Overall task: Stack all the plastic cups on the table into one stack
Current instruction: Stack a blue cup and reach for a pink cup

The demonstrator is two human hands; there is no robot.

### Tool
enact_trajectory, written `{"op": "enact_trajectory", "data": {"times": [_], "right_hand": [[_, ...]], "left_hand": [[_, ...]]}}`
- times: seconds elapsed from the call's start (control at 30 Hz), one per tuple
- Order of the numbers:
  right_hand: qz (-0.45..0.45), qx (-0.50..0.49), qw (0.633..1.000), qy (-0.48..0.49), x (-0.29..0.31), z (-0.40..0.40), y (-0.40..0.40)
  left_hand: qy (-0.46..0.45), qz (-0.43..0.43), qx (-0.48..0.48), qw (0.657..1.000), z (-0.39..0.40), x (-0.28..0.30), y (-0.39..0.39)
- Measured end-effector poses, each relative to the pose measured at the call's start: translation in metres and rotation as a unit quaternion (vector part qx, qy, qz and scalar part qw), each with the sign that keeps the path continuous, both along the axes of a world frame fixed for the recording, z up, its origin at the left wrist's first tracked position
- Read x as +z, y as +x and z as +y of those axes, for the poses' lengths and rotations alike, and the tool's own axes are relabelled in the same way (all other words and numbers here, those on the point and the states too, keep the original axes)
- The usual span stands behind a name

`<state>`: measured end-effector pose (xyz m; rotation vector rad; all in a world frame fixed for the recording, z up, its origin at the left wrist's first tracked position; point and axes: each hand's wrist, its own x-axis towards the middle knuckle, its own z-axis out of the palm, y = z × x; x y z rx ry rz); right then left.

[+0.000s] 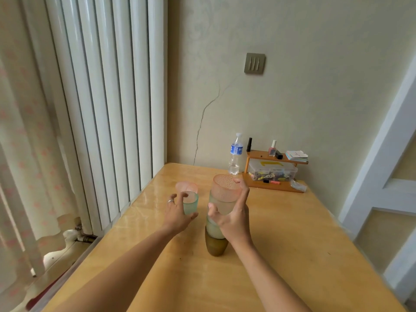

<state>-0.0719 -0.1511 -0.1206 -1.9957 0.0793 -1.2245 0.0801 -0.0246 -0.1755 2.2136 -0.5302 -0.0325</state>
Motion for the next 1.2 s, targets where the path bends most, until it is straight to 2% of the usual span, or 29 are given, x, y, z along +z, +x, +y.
{"op": "enact_trajectory", "data": {"times": [0.1,0.2,0.37,0.47,0.53,0.67,0.97,1.2], "right_hand": [[0.003,-0.002,1.000,0.003,0.001,0.001,0.000],[0.006,-0.004,1.000,0.003,0.002,0.001,0.000],[0.025,0.010,0.999,0.023,0.003,0.003,-0.003],[0.041,0.033,0.997,0.048,0.006,0.003,-0.006],[0.060,0.044,0.995,0.065,0.009,0.002,-0.006],[0.094,0.069,0.990,0.077,0.014,-0.002,-0.006],[0.109,0.112,0.979,0.133,0.022,-0.004,-0.015],[0.020,0.051,0.991,0.123,0.036,0.009,-0.009]], "left_hand": [[-0.040,-0.009,0.030,0.999,-0.003,-0.003,0.001],[-0.122,-0.077,0.058,0.988,-0.004,0.015,-0.015],[-0.290,-0.139,0.025,0.947,-0.004,0.090,-0.037],[-0.329,-0.161,-0.013,0.930,-0.001,0.138,-0.051],[-0.306,-0.177,-0.076,0.932,-0.003,0.160,-0.064],[-0.157,-0.188,-0.185,0.952,-0.012,0.159,-0.082],[-0.115,-0.171,-0.148,0.967,-0.012,0.136,-0.094],[-0.099,-0.173,-0.164,0.966,-0.014,0.136,-0.097]]}}
